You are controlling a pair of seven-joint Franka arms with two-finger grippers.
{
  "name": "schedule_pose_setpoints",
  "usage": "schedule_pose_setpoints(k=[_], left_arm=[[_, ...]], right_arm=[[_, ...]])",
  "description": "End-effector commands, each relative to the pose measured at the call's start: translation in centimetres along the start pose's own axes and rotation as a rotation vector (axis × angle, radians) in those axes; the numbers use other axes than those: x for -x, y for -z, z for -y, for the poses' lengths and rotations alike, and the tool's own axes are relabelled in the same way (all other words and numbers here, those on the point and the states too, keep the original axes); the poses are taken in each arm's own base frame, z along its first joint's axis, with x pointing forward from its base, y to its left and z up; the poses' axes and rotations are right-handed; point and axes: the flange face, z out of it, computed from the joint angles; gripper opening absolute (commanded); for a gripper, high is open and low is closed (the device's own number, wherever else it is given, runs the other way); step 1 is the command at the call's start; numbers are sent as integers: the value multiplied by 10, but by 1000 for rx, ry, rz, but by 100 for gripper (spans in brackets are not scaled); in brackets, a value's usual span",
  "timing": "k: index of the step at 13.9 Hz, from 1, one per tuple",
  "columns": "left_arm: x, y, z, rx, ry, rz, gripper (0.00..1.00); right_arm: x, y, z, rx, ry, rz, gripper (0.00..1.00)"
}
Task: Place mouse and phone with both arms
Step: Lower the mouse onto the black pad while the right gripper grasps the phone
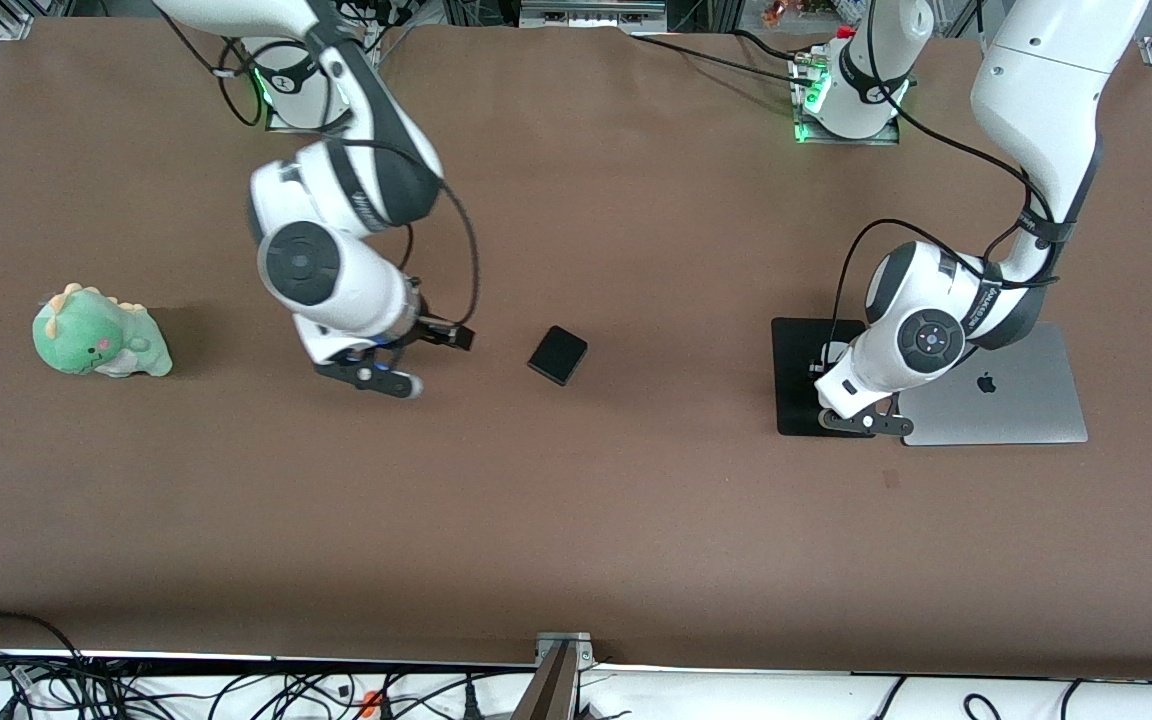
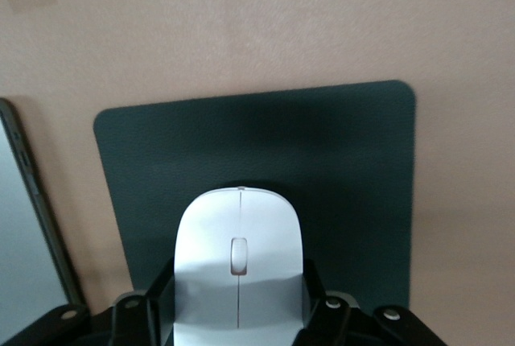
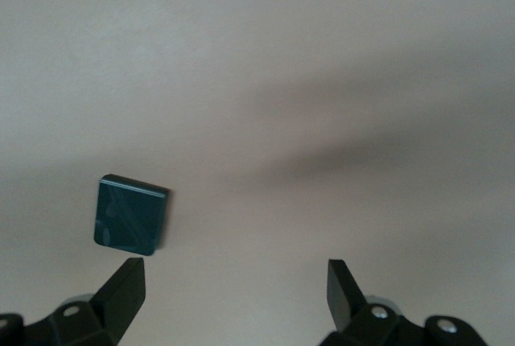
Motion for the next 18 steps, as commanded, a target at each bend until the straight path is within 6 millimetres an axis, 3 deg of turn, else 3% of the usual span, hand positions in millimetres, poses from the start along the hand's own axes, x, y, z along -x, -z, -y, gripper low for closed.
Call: schedule_pose_setpoints(k=[1,3,5,7,10,12,16,18], left_arm=[[11,10,4,13,-10,-20,97],[10,12,5,12,-11,-17,100],[11,28,7,1,-7,-21,100],[9,62,11,-20,0,-16,100],[-2,124,23,-56,10,78,100],[-8,165,35,-59,-77,126,100],[-2,216,87,18,-151,183,100],[13,266,104,19,-166,192,100]], right_arm=[[16,-23,33,-19,-13,-33,100],[30,-50,53,-20,-48,-54,100],[31,-79,62,-21,-114,-71,100],[37,-106,75,-32,-135,-93,100],[42,-128,86,-60,-231,-118,100],[47,-140,95,-82,-275,-142,100],[55,-158,103,-92,-264,-159,100],[53,-169,104,-104,-275,-171,100]])
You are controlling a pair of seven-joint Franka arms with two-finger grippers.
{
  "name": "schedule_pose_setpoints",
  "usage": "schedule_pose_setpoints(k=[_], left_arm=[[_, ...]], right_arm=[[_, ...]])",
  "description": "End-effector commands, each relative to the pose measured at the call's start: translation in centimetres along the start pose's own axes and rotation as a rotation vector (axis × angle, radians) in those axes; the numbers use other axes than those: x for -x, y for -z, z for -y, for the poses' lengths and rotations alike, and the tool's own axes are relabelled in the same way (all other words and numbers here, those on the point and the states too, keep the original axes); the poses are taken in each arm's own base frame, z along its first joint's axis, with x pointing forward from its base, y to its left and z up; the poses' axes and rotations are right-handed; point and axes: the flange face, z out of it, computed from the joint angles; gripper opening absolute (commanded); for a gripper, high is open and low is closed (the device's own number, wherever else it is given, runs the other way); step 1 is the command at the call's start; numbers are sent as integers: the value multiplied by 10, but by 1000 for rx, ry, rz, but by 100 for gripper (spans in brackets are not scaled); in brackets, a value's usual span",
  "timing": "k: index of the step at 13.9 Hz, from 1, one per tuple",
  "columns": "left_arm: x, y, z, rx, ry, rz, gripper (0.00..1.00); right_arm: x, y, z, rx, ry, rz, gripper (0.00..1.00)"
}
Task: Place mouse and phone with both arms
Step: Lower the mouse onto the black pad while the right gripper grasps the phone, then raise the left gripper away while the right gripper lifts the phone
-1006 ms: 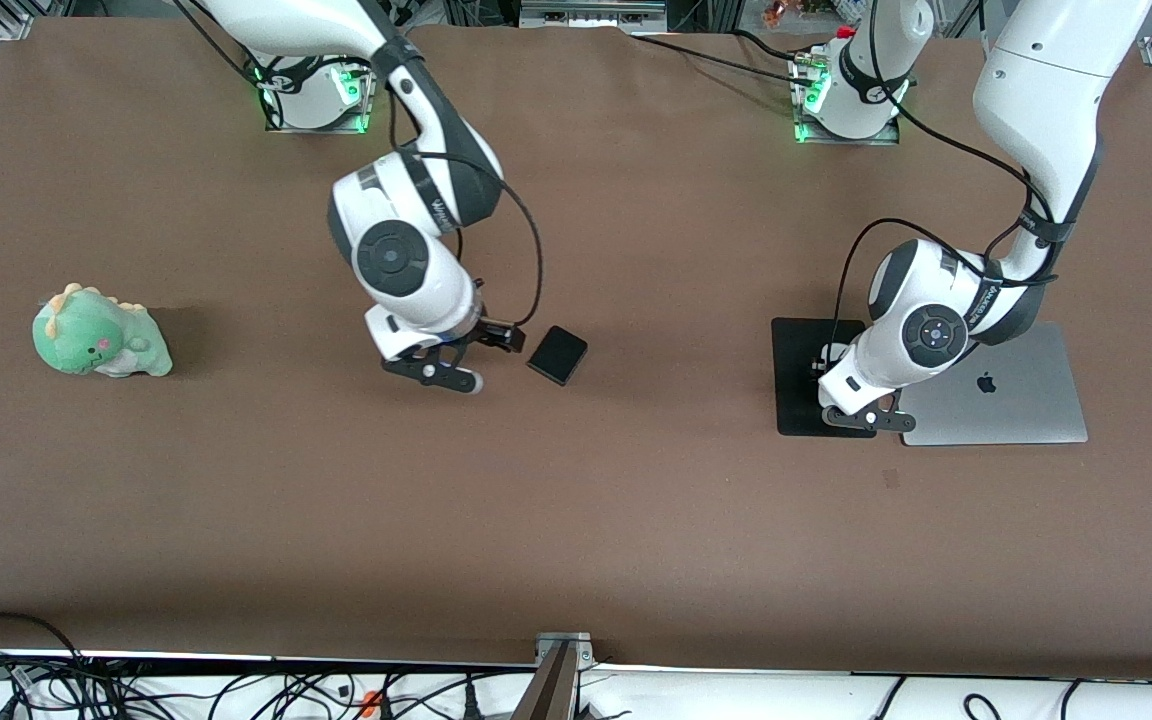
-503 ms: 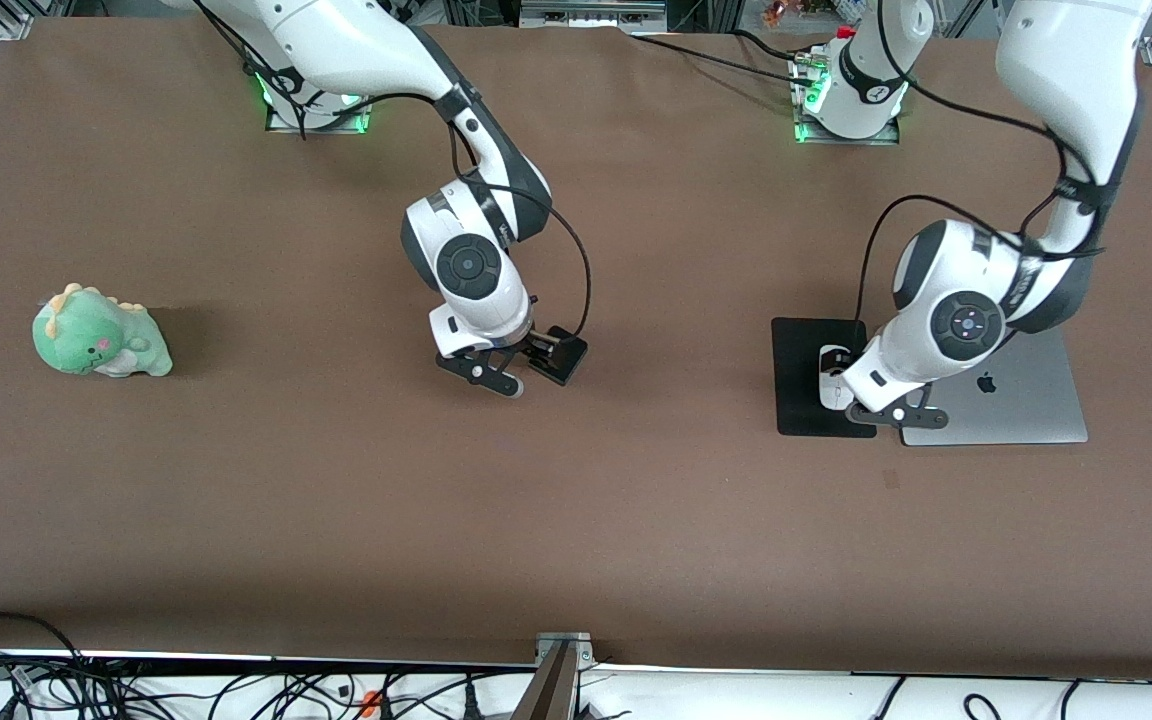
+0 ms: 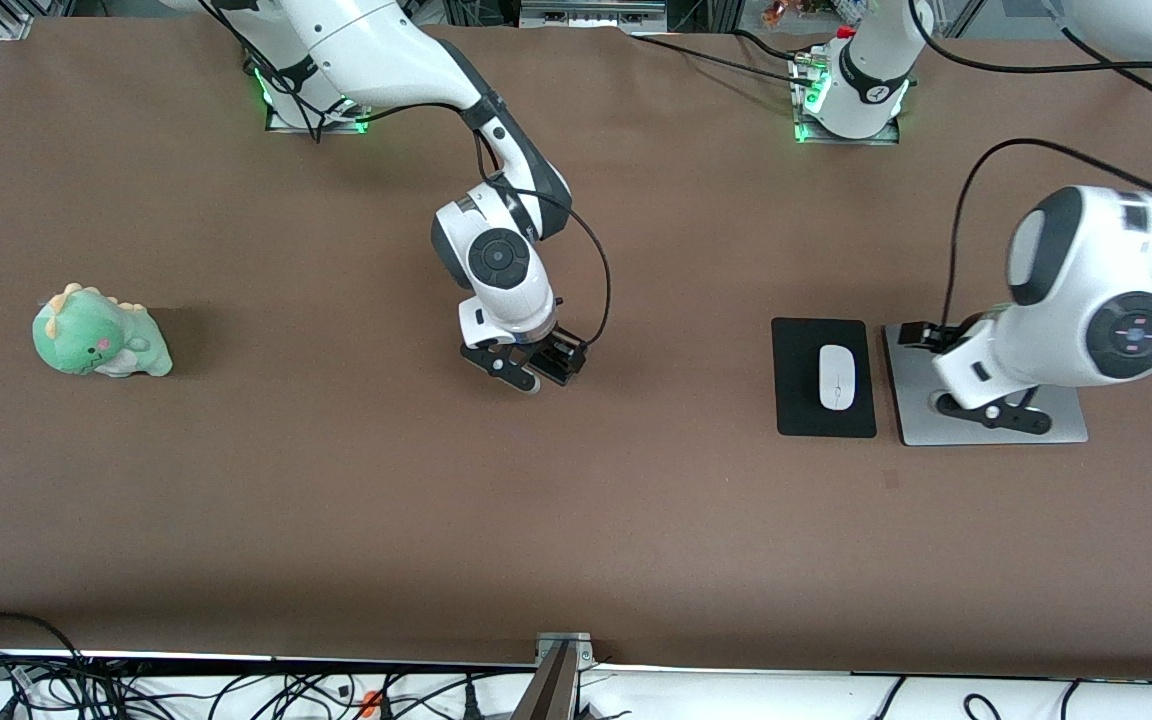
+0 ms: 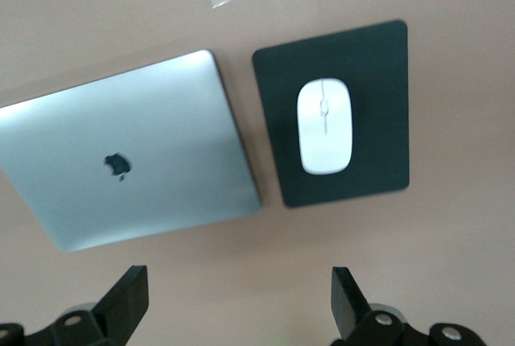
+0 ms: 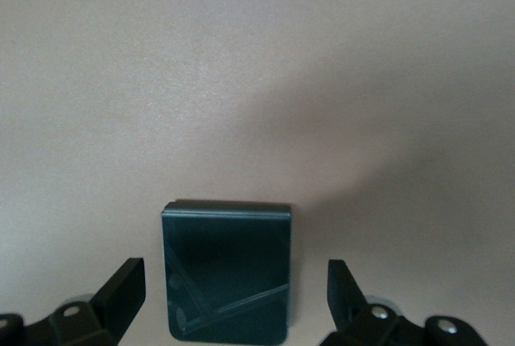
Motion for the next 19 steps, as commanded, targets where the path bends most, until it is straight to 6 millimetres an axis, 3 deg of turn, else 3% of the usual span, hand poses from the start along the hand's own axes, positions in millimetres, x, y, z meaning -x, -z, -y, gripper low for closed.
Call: schedule_pose_setpoints(k=[1,5,8,10,13,14,16,17,19], left_arm=[[36,66,8,19,-32,9,100],[98,131,9,6,-12,-9,100],[129,164,21,0,33,-89,100],[127,156,19,17,42,-116,100],[157,149,29,-27,95,-281,100],[164,147,28,-25,95,-286,100],[180,148,24,-12,89,-297,100],[180,147,23,11,76,-302,100],[177,152,18,14,78,-314,100]], right_arm=[[2,-11,3,-15,-18,-26,100],[3,-25,3,-28,-28,-37,100],[11,-31,5,-23,-17,-36,100],[14,-38,4,-28,-14,-40,100],[19,-45,4,-25,-21,-46,99],[18,-44,5,-26,-21,-48,94],[16,-44,4,-22,-2,-54,56],[14,-44,3,-11,26,-63,46],[-10,-35,-4,49,70,-53,40]])
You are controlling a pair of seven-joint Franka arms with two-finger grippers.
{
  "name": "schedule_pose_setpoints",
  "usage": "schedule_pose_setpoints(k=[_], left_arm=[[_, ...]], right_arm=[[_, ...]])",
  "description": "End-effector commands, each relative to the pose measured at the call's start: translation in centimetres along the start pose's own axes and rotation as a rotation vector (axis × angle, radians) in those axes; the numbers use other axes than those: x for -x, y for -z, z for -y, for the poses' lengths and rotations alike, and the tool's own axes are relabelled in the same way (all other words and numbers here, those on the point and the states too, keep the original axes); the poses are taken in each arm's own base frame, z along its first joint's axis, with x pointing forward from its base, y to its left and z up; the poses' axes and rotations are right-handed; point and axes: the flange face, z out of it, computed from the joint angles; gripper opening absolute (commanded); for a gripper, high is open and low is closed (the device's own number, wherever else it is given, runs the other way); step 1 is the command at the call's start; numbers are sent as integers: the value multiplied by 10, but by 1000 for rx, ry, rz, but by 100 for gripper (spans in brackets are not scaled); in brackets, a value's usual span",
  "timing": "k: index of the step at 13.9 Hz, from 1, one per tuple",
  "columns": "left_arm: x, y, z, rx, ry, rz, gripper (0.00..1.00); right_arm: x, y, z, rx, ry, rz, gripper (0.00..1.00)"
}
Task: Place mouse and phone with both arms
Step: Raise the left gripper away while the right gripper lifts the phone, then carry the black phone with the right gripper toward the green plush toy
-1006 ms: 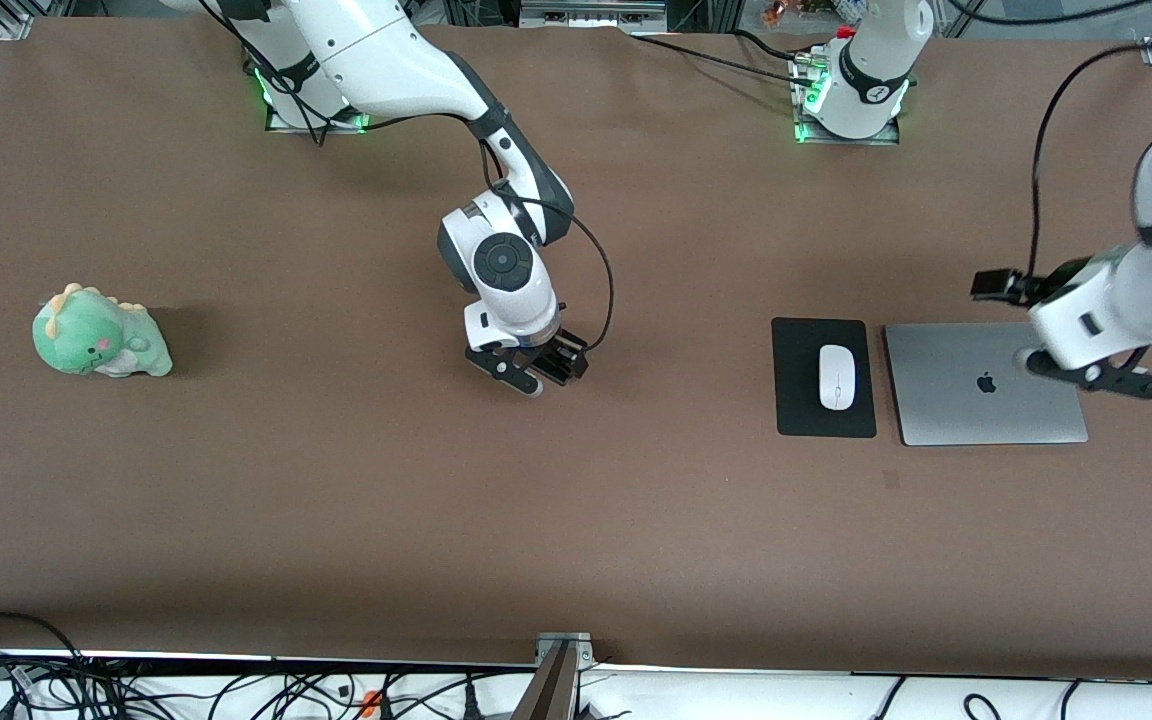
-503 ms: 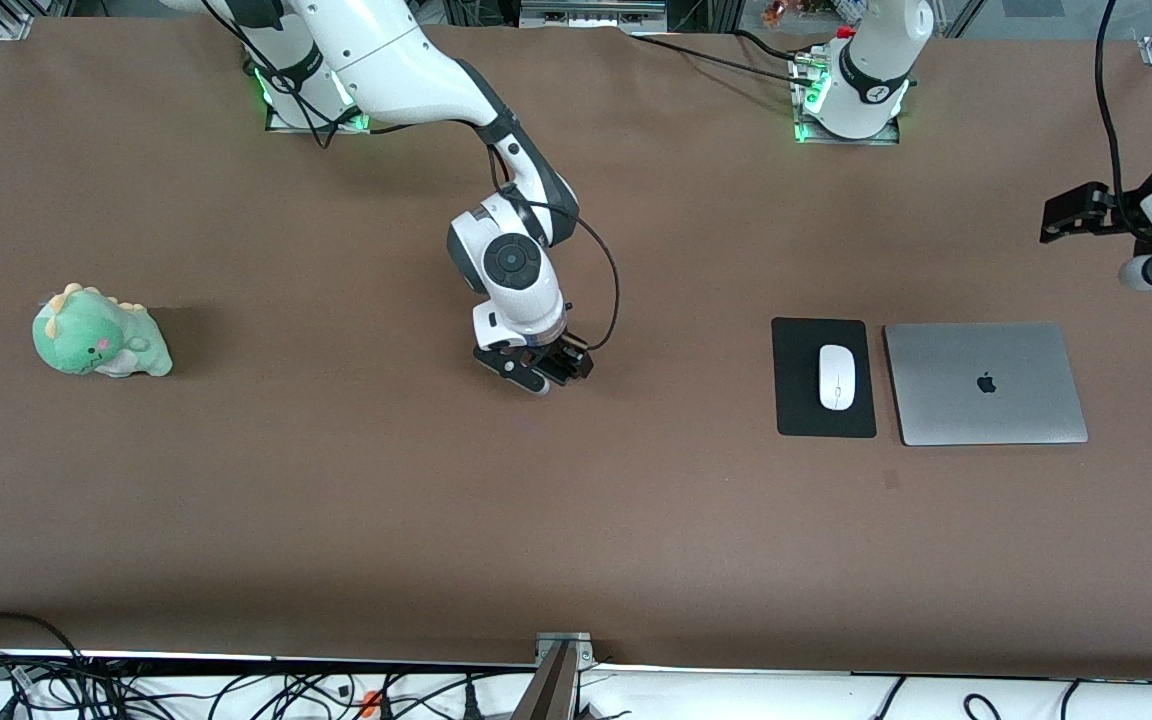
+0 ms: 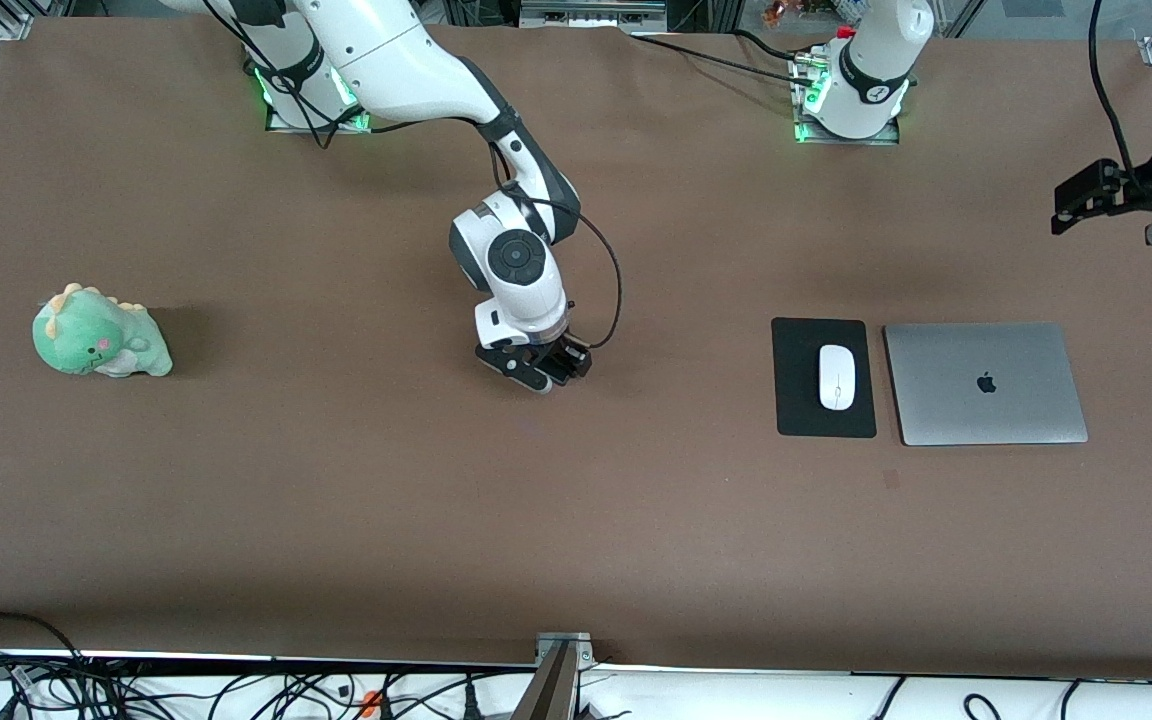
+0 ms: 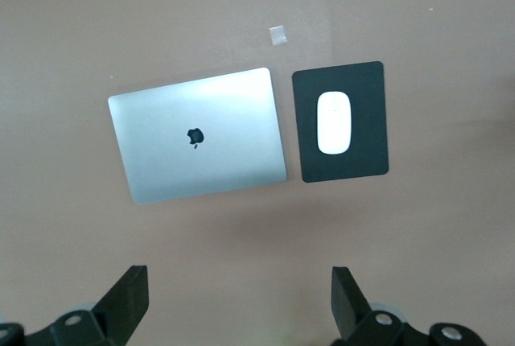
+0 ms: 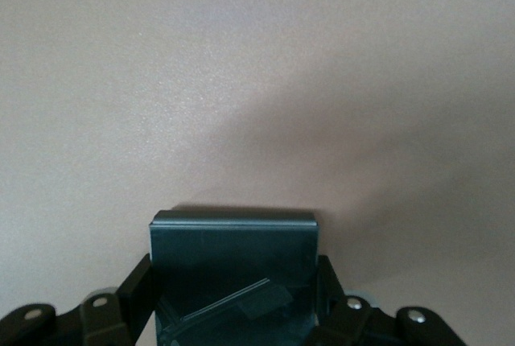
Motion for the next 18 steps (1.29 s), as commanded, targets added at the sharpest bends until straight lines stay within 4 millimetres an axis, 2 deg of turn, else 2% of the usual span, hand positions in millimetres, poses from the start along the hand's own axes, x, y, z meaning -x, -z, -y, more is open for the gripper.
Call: schedule_pose_setpoints(k=[1,3,5,6,9,12,14,18], left_arm=[[-6,5,-14,16,-22,-45,100],[-14,7,-17,17,-21,-54,100],[-14,7,-18,16,-1,-53,100],[-14,7,-18,16,21,-52,100],[-15,8,-24,16,22,-52,100],[-15,8,-27,15,16,-51,100],[-15,7,-26,16,16,-49,100],[-15,8,-26,15,13,-51,100]], right_arm=[[-35,11,-3,100,120,27,35],[-67,37,-8,170,240,97,29],[-114,60,-30,185,363,151,27],[-141,71,-45,170,427,176,27],[-209,86,-94,130,577,219,25],[-279,84,-170,147,622,292,25],[-307,76,-213,146,644,316,25],[-322,83,-288,127,651,266,24]])
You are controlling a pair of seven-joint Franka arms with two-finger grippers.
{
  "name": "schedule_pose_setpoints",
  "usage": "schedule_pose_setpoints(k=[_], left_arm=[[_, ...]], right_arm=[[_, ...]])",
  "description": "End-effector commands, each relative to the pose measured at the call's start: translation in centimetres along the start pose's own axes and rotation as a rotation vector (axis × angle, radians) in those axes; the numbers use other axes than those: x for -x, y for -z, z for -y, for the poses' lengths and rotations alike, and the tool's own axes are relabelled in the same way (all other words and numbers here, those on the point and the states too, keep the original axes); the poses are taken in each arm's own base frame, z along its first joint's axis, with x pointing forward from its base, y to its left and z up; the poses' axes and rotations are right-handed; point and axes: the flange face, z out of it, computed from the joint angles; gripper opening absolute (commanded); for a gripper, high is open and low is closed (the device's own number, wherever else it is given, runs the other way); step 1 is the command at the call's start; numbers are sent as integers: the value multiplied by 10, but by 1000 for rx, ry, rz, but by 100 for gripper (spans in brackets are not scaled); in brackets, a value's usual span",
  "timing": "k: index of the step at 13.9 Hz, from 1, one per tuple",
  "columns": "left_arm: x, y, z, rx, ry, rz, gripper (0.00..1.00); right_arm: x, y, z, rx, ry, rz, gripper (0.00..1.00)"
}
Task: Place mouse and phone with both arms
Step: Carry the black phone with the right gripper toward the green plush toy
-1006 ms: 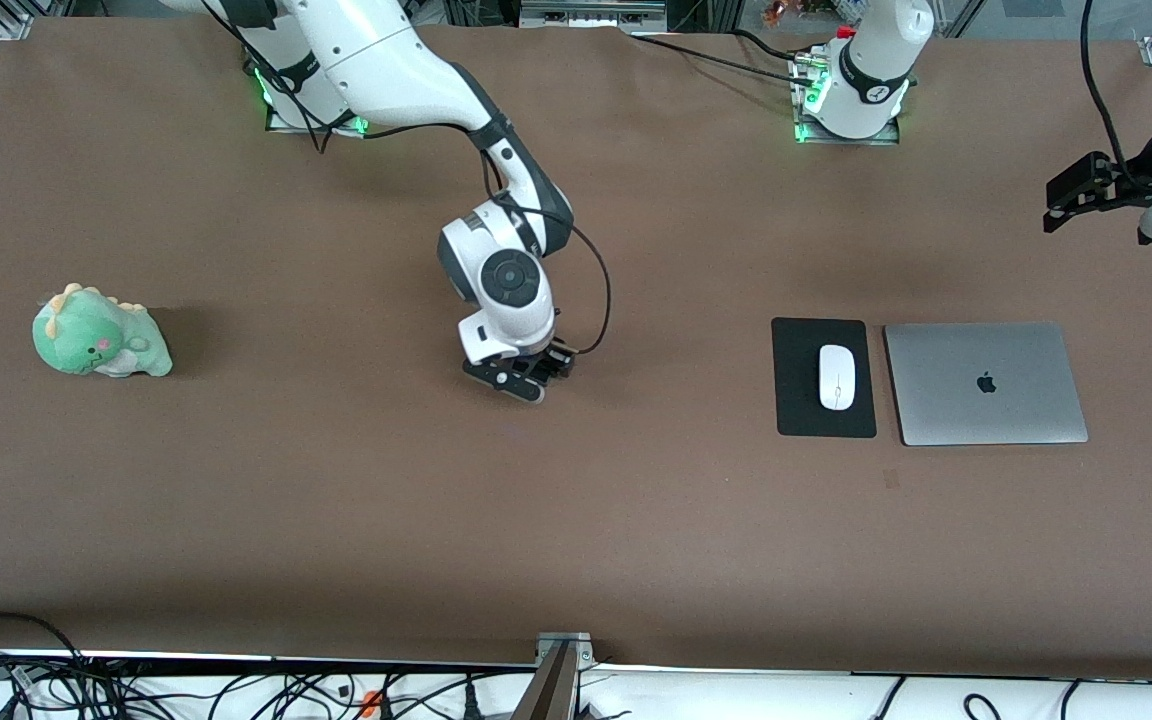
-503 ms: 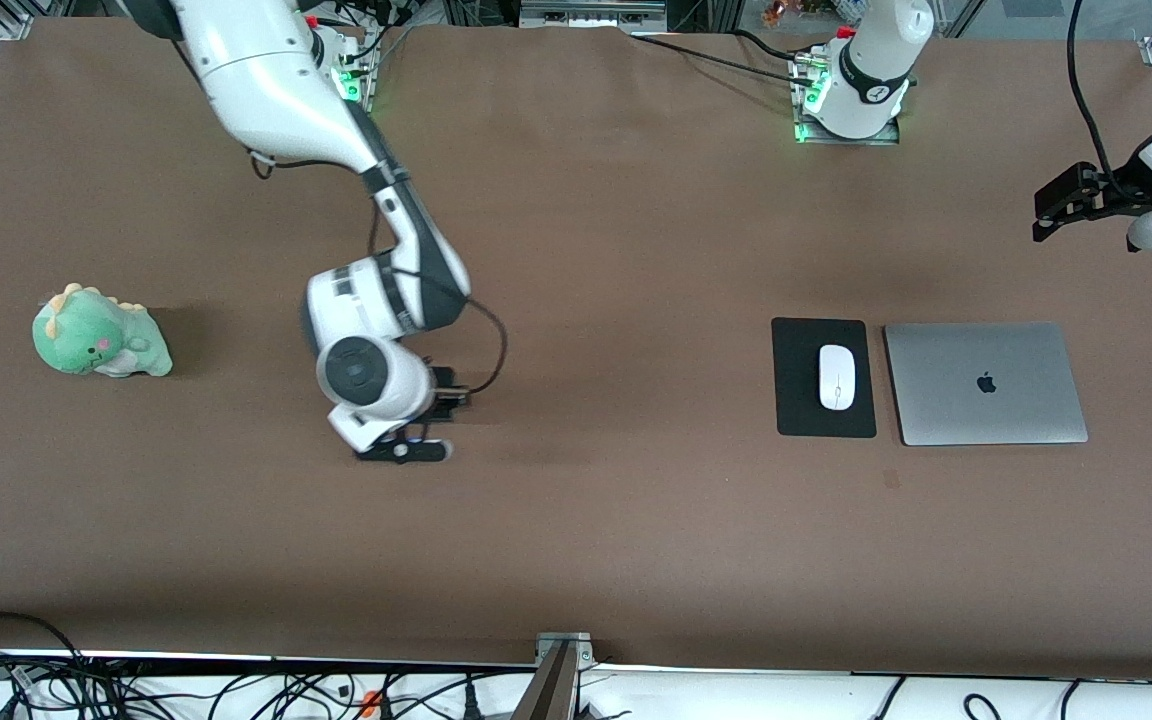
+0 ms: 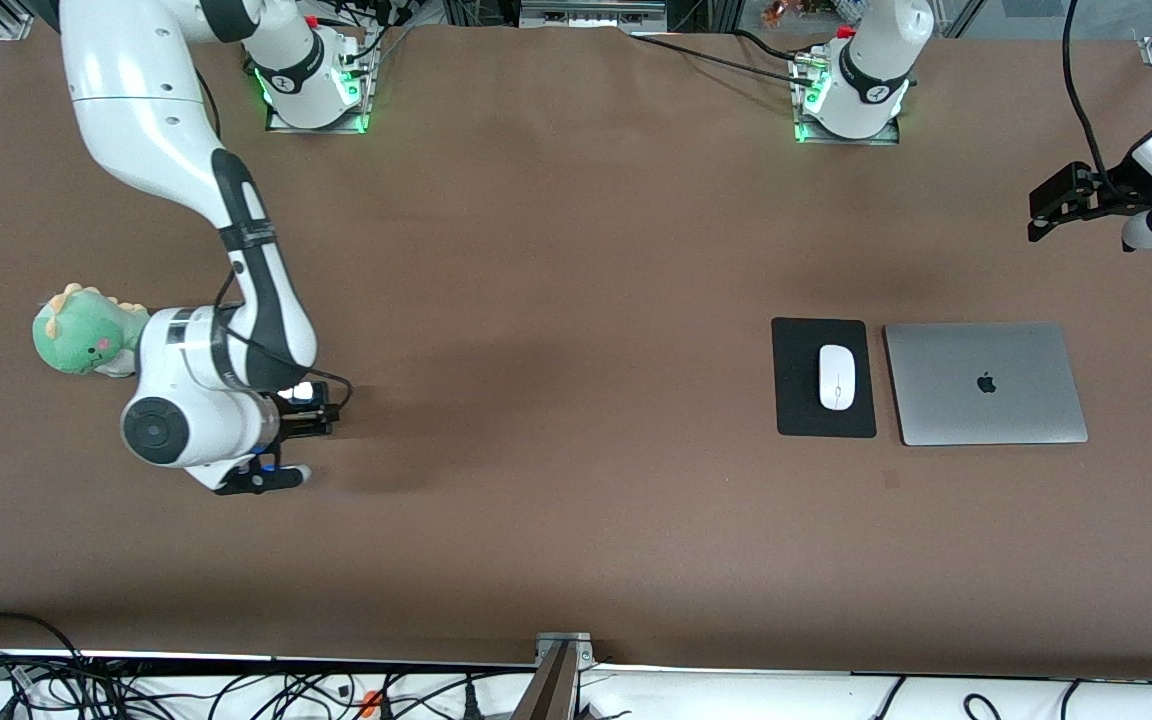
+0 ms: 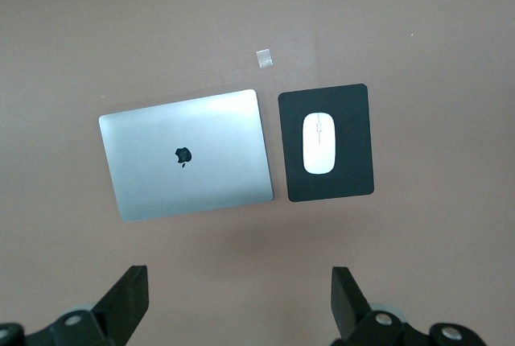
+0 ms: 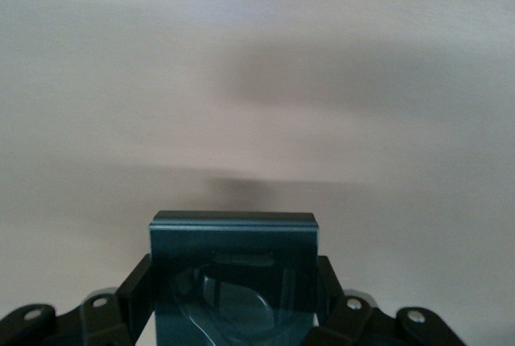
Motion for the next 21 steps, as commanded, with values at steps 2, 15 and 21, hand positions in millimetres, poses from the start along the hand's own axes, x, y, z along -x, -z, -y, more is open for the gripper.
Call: schedule_pose_setpoints(k=[2,15,21], left_arm=[[-3,5,-2,22,2,-7,100],[-1,5,2,23,4,0,100],[-1,5,4,24,11,3,100]], right_arm=[[54,-4,-46,5,8,-97,23],[135,-58,-134,12,-92,-305,39],[127,-46,-132,-13,-68,-299,100]])
